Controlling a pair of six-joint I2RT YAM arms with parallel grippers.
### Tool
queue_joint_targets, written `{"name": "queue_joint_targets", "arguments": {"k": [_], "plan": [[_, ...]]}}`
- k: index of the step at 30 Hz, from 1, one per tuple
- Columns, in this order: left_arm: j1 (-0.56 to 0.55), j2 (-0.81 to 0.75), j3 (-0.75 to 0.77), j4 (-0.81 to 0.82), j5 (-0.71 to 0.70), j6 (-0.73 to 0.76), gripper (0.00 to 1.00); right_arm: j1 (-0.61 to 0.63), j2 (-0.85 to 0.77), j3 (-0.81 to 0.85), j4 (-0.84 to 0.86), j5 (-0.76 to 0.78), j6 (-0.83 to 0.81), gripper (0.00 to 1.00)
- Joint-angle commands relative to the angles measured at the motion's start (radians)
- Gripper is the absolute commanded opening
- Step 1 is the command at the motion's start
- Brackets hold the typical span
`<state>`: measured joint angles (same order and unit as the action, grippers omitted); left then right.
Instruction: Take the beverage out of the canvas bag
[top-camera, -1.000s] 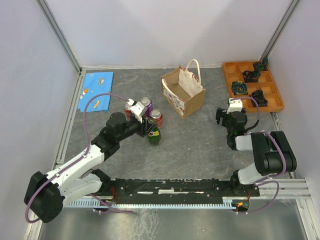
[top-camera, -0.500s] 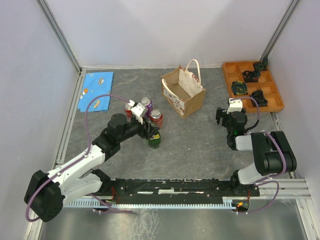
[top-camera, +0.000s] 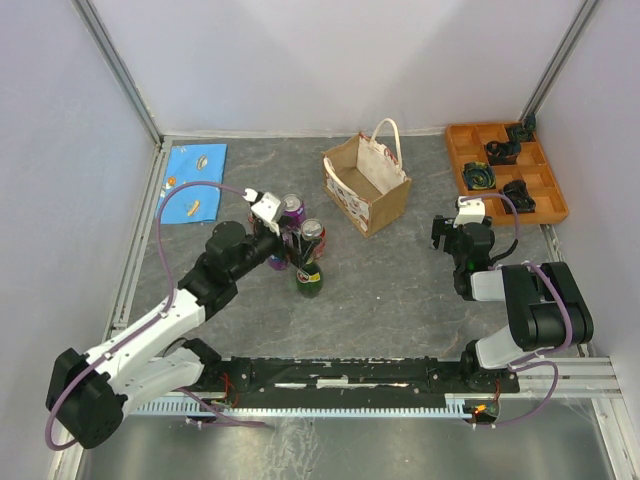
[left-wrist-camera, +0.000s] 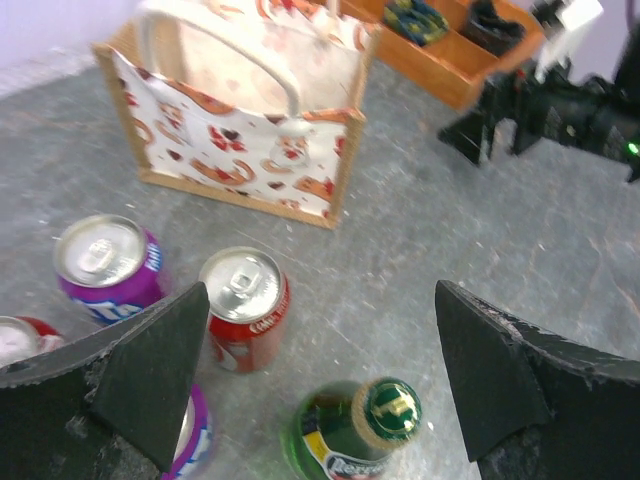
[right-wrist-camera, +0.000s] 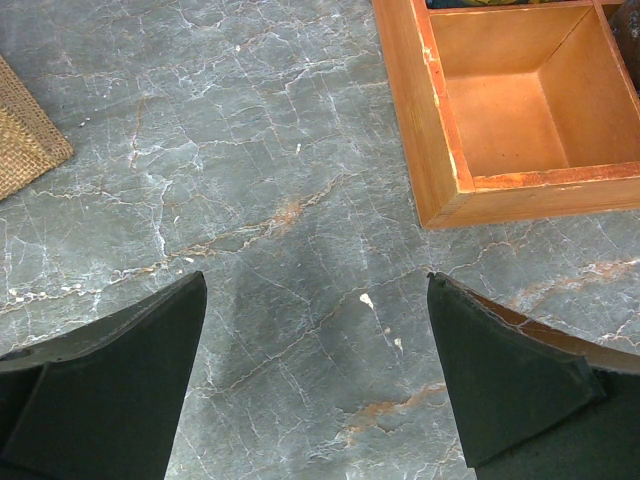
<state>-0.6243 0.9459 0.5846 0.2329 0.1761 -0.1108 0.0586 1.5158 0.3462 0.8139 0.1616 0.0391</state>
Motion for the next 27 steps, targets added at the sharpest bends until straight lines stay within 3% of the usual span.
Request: {"name": "queue_joint_targets", "arguments": {"k": [1,7,16,23,27], "plan": [[0.0,-0.005,0.128,-0.078,-0.185,0.077,0.99,0.0,-0.003,0.028,0.034,0.004,0.002,0.99],[0.072,0.04,0.206,-0.166,-0.381,0.104,0.99,0.0,-0.003,0.028,0.034,0.005,0.002,0.99],[0.449,0.079,0.218,-0.202,-0.338,0.039,0.99,0.0,-0.003,0.028,0.034,0.004,0.001,0.99],[0.738,0.177,0.206,-0.195,-0.219,-0.064,0.99,-0.001,-0.002,0.028,0.034,0.004,0.001,0.99],[0.779,0.262,0.246,-0.251,-0.241,-0.078,0.99,0.0,-0.002,0.028,0.035,0.004,0.001,0.99]]}}
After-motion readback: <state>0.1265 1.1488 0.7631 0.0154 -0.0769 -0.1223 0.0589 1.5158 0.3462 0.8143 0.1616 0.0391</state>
